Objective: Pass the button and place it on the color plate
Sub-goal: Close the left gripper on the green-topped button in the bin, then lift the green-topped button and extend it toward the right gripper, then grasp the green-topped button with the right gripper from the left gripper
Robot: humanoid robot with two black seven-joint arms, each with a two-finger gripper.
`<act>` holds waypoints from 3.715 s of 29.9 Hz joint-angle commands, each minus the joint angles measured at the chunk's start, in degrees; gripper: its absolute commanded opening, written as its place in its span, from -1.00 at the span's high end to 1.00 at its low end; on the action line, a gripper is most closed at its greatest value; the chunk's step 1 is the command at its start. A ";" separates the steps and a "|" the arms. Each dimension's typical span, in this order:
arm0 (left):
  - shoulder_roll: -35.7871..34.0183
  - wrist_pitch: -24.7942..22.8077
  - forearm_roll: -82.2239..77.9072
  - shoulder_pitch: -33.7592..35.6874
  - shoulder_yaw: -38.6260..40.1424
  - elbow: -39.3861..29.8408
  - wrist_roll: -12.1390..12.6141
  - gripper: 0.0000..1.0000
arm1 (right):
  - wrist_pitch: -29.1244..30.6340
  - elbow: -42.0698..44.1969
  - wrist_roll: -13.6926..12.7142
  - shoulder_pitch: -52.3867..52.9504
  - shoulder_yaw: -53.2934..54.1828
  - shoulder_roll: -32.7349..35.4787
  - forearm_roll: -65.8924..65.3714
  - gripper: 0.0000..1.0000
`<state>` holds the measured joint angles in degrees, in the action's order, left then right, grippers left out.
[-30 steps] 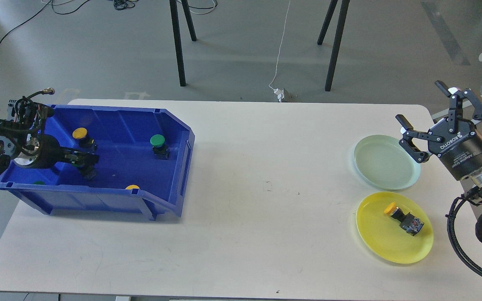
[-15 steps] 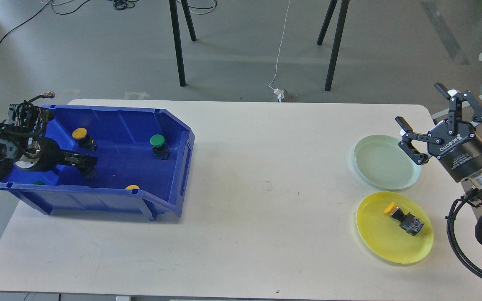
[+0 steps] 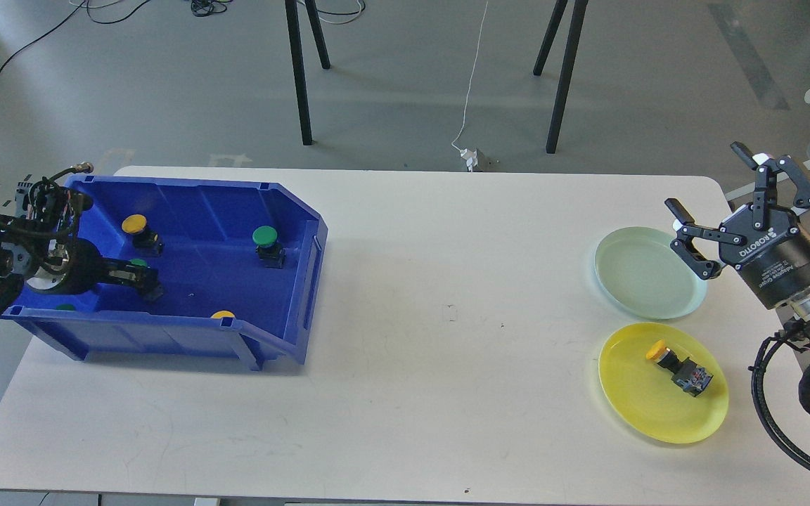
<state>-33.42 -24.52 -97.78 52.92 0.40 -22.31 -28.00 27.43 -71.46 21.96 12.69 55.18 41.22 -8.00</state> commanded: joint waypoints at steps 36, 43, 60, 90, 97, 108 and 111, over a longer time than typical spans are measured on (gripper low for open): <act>0.26 -3.48 49.36 4.92 17.53 -45.39 0.00 0.90 | 0.44 -15.89 -0.34 -3.81 -1.21 6.51 -0.97 -0.95; 7.05 -3.48 49.62 3.95 17.89 -39.91 0.00 0.90 | 0.52 -16.26 -2.01 1.44 -9.90 0.46 -0.79 -0.95; 7.05 -3.48 49.45 3.86 17.80 -40.44 0.00 0.89 | 0.57 -10.11 -1.92 18.60 -20.20 -8.25 7.29 -0.94; 6.96 -3.48 49.53 3.86 17.62 -40.27 0.00 0.85 | 0.57 -4.39 -1.92 25.63 -26.79 -13.89 7.29 0.83; 7.23 -3.48 49.62 3.77 17.71 -40.27 0.00 0.33 | 0.57 -4.56 -1.92 25.63 -26.79 -13.53 7.38 0.96; 7.49 -3.48 49.62 3.86 17.71 -40.09 0.00 -0.37 | 0.57 -4.92 -2.10 22.83 -26.44 -12.22 7.38 0.99; 7.40 -3.48 49.62 3.77 17.80 -40.09 0.00 -0.39 | 0.57 -5.18 -1.84 20.37 -25.21 -8.89 7.38 0.99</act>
<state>-25.93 -28.02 -48.16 56.72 18.06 -62.44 -28.00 27.99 -76.47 19.87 35.29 28.86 29.47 -0.61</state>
